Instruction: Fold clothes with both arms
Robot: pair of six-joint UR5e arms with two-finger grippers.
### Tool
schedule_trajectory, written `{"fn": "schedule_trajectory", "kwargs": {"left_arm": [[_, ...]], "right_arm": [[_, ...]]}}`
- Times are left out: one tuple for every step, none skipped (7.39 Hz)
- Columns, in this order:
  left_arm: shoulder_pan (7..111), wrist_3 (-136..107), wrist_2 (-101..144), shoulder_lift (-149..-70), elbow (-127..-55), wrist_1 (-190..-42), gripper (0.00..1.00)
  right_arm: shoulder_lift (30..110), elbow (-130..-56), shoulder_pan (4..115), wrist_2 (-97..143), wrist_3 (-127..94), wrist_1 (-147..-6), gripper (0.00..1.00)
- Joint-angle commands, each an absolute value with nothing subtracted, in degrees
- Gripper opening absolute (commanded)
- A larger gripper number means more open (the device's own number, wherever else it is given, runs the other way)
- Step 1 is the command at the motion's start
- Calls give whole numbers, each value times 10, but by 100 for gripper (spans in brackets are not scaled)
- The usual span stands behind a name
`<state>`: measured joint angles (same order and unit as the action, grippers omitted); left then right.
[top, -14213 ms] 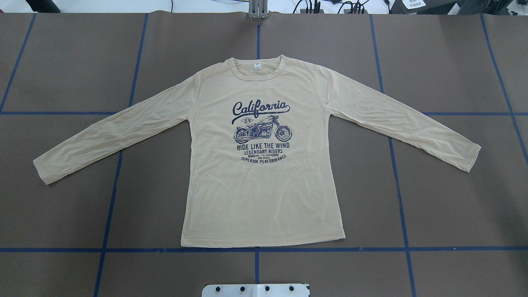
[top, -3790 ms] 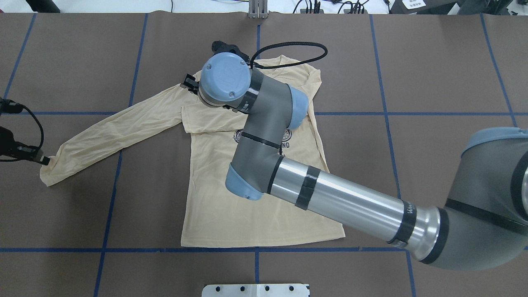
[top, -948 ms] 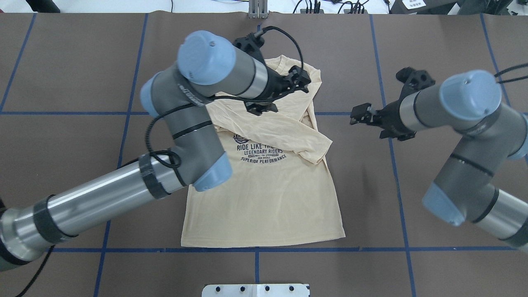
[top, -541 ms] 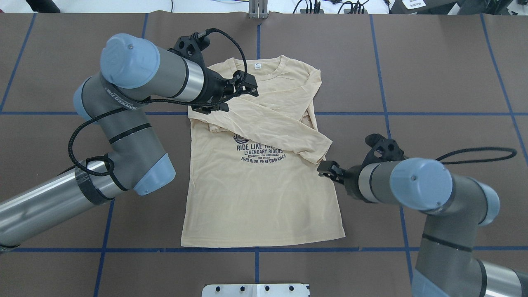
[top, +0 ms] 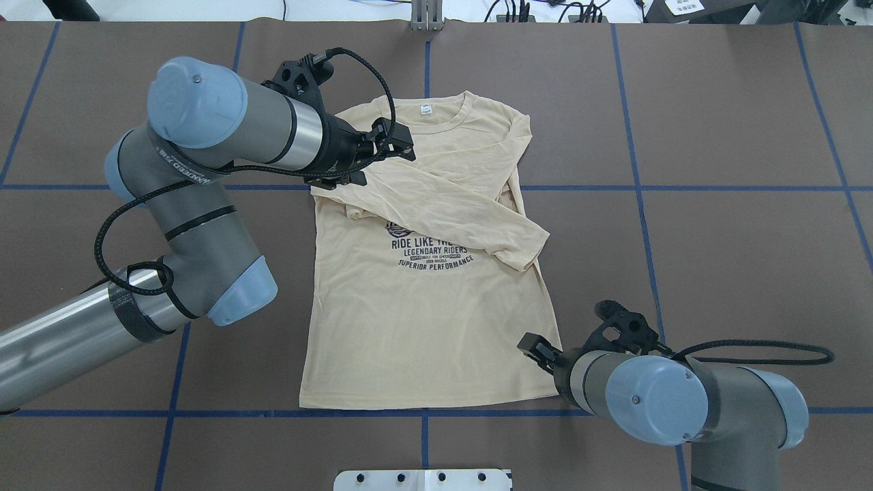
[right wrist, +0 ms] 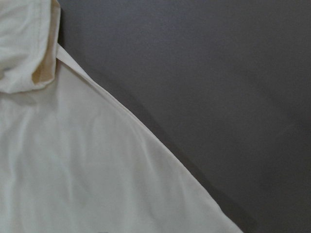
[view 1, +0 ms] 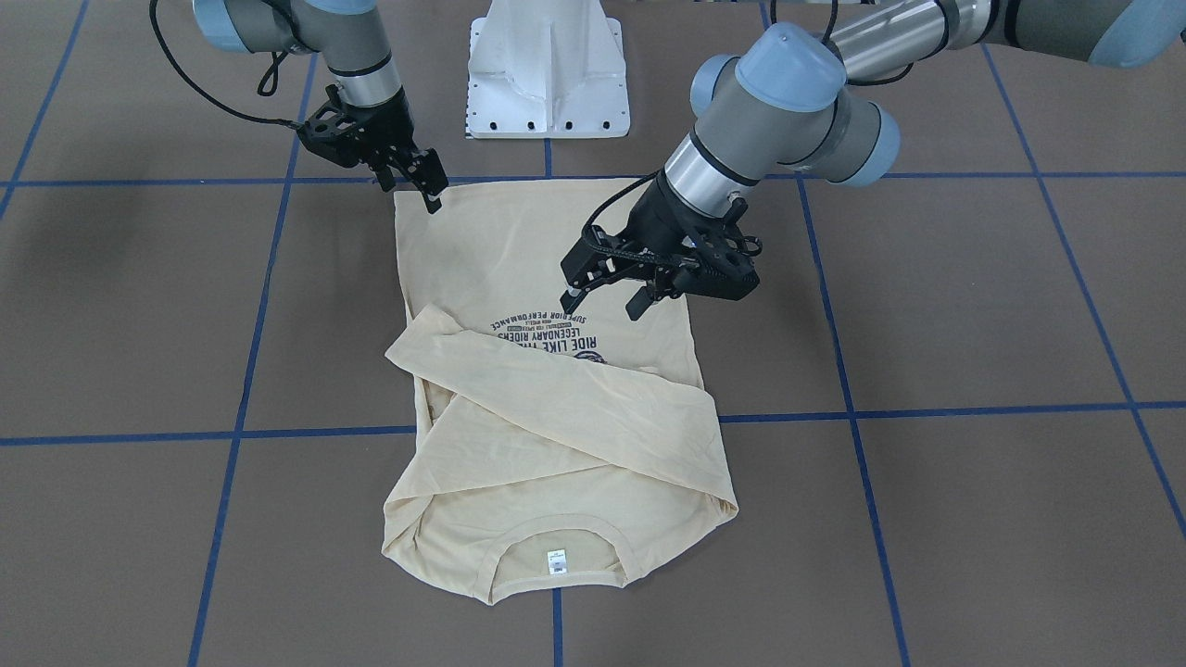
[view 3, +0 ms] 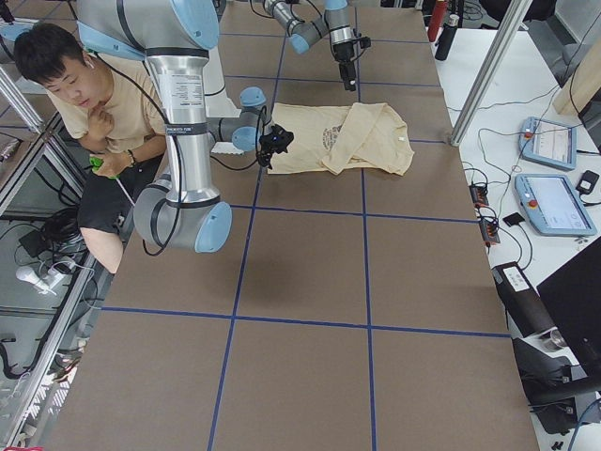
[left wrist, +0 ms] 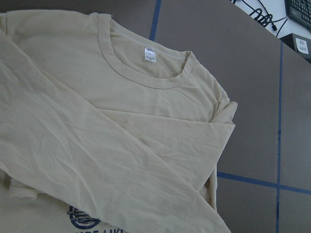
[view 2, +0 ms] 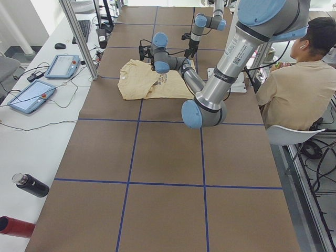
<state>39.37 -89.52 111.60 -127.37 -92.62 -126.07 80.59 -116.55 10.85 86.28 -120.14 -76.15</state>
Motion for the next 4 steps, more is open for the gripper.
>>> {"fn": "schedule_trajectory", "kwargs": {"left_arm": [[394,-896,1116,-1274,-928,-1256,94],[394,-896,1116,-1274,-928,-1256,94],[394,-896,1116,-1274,-927,-1256,94],[394,-896,1116,-1274,-927,-1256,94]], "right_arm": [[815,-1162,96,860,-1210,-763,92],[816,-1161,96,860,-1210,-763,88],[823,-1161,96,860,-1211,-763,86],[824,-1162,96,860,-1211,-763,79]]}}
